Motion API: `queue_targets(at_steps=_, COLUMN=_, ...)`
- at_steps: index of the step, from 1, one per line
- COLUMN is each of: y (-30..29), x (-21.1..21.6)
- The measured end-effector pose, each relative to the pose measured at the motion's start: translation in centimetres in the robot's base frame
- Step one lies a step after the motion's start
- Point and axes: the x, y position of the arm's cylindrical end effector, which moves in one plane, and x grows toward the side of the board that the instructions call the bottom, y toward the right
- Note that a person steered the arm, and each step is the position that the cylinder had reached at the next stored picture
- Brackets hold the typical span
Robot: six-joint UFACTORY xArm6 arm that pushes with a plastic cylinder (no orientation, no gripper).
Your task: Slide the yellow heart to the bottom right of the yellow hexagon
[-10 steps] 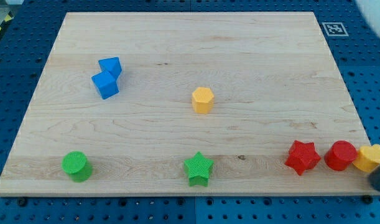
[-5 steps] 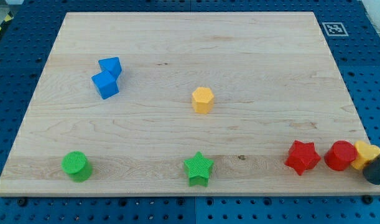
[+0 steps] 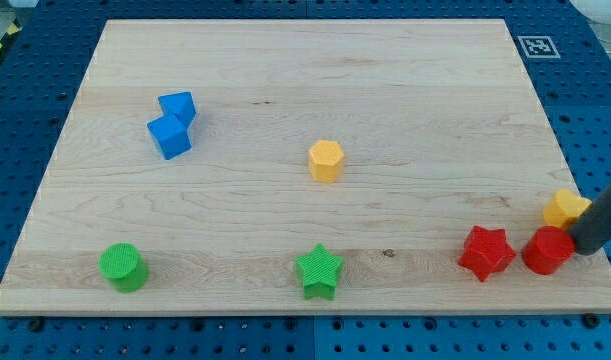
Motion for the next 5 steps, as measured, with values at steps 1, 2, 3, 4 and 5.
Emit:
queue_targets(at_steps=1, y=2.2, x=0.0)
queue_targets(at_steps=2, y=2.4, x=-0.9)
queue_targets(at_steps=3, y=0.8, x=-1.3)
queue_targets(at_steps=4, y=-0.6, x=-2.7)
queue_targets(at_steps=5, y=-0.6, x=-3.0)
